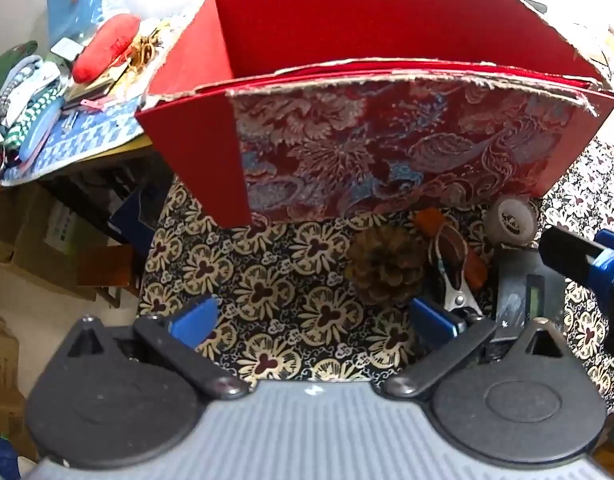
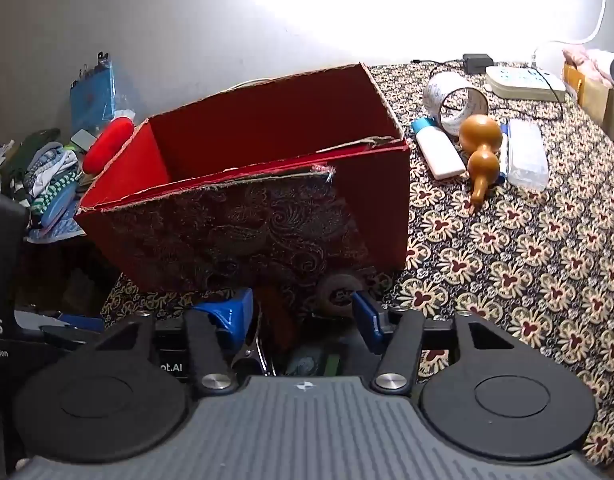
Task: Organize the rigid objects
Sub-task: 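Reach the right tool to the pine cone and close on it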
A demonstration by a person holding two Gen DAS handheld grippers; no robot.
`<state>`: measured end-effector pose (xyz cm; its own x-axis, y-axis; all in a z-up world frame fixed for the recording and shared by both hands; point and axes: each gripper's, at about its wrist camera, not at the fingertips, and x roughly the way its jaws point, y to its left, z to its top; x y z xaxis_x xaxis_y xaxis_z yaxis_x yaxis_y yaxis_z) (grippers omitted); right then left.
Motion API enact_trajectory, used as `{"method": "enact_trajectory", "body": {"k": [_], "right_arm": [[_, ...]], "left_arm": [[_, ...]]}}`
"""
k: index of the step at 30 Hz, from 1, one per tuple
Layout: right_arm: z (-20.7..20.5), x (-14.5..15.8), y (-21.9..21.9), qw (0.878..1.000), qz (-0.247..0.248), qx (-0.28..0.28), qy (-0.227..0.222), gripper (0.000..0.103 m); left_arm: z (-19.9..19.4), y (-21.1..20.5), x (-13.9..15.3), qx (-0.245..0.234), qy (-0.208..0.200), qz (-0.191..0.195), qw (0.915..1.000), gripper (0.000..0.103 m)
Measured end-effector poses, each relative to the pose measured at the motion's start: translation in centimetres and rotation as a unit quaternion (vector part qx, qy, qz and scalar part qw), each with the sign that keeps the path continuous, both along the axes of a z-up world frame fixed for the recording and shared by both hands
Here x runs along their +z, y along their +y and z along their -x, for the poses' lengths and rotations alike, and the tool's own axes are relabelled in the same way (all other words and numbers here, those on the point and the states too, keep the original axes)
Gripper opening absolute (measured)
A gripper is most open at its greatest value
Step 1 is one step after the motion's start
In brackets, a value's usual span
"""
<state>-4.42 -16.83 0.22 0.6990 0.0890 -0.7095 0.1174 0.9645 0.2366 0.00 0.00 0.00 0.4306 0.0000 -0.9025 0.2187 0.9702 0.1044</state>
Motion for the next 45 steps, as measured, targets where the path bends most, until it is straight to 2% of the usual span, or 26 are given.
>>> {"method": "enact_trajectory", "body": {"k": [9,12,19,24,27,28,30,33,35,41,43,44,45], "right_arm": [[0.0,-0.8,0.5,1.0,-0.016,-0.001,-0.007,0.031],[-0.1,-0.7,0.7,1.0,-0.022,0.004,-0.003,0.029],[-0.5,-1.2,0.9,0.999,-0.038,0.011,-0.011,0.025],[-0.8,-1.3,0.7,0.997,-0.068,0.023,-0.022,0.022],[-1.1,-1.5,0.6,0.996,-0.081,0.039,-0.019,0.021],[-1.3,-1.5,0.7,0.995,-0.085,0.046,-0.026,0.021],[-1.7,-1.8,0.8,0.993,-0.101,0.06,-0.024,0.02],[-2.3,-2.1,1.2,0.988,-0.123,0.086,-0.025,0.02],[-2.7,-2.5,1.4,0.985,-0.138,0.104,-0.008,0.02],[-4.6,-3.6,2.4,0.979,-0.135,0.153,0.017,0.019],[-5.5,-3.8,2.7,0.977,-0.133,0.165,0.026,0.019],[-5.7,-4.0,2.6,0.976,-0.133,0.17,0.036,0.019],[-5.9,-4.1,2.7,0.975,-0.132,0.176,0.041,0.019]], "left_arm": [[-0.8,0.0,-0.6,-0.002,0.014,-0.004,0.9999,0.102],[-0.6,0.0,-1.0,-0.005,0.005,-0.003,1.0,0.102],[-0.9,0.6,-1.5,-0.011,0.022,0.004,0.9997,0.102],[-0.4,1.3,-1.6,-0.042,0.004,0.052,0.9978,0.102],[0.3,1.7,-2.0,-0.074,-0.013,0.096,0.9925,0.102],[0.3,1.8,-2.4,-0.08,-0.02,0.093,0.9923,0.102],[0.6,1.9,-3.1,-0.091,-0.01,0.123,0.9882,0.102],[0.8,1.9,-3.8,-0.103,0.001,0.144,0.9842,0.102],[0.8,2.0,-3.8,-0.105,-0.002,0.166,0.9805,0.099],[-0.3,2.7,-3.6,-0.094,0.016,0.215,0.972,0.097],[-1.0,2.7,-3.7,-0.093,0.027,0.221,0.9704,0.093],[-1.6,2.6,-4.0,-0.094,0.032,0.219,0.9708,0.082],[-1.9,2.5,-4.3,-0.096,0.039,0.219,0.9703,0.067]]}}
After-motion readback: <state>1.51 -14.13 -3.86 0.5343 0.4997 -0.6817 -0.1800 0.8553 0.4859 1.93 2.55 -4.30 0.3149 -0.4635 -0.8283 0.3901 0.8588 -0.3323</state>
